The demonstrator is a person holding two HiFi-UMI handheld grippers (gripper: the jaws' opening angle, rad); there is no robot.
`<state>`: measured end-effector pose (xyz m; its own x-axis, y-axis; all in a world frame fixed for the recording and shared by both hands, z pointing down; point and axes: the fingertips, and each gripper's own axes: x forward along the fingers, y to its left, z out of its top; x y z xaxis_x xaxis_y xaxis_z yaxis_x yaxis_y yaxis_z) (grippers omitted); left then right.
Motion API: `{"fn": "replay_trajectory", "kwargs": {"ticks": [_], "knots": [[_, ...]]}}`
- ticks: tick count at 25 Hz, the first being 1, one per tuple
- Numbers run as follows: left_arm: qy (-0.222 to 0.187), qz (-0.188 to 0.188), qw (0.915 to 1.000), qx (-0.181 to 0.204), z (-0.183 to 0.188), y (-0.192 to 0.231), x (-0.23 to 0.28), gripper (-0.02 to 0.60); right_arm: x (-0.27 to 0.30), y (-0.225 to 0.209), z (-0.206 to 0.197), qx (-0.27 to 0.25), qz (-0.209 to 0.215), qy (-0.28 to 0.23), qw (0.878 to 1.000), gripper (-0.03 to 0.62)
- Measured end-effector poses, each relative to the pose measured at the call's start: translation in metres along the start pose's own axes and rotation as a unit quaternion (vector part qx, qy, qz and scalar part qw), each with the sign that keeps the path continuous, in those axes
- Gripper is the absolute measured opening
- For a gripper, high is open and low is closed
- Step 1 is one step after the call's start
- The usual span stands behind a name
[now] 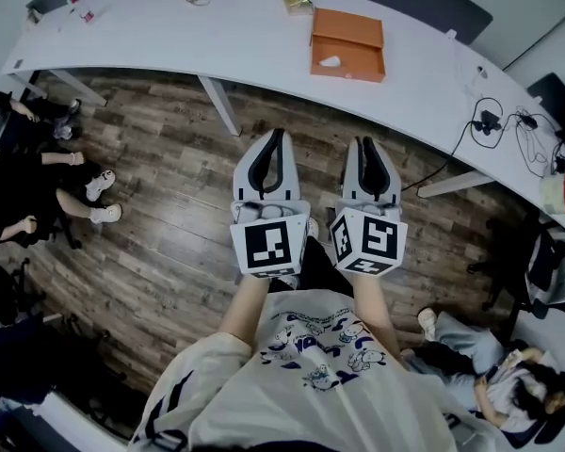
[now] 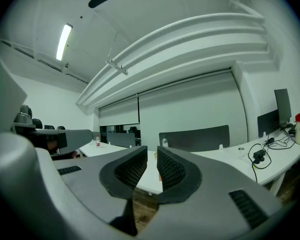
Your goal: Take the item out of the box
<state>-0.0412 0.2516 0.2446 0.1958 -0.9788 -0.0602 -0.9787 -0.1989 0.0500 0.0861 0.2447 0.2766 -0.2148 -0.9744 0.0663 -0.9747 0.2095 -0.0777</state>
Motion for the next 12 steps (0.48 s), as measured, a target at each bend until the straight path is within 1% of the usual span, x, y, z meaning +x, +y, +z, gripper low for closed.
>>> {"fn": "replay_trajectory", "kwargs": {"ticks": [7,12], "knots": [[0.007,0.008,0.9999,0.008,0.000,-0.006,0.062,0.019,0.059,-0.029,0.011,0.003,0.011,0.004,1.000,0.058],[0.002,0.023,0.9997,0.001,0.000,-0.002,0.103,0.019,0.099,-0.049,0.015,0.008,0.016,0.005,1.000,0.058]]}}
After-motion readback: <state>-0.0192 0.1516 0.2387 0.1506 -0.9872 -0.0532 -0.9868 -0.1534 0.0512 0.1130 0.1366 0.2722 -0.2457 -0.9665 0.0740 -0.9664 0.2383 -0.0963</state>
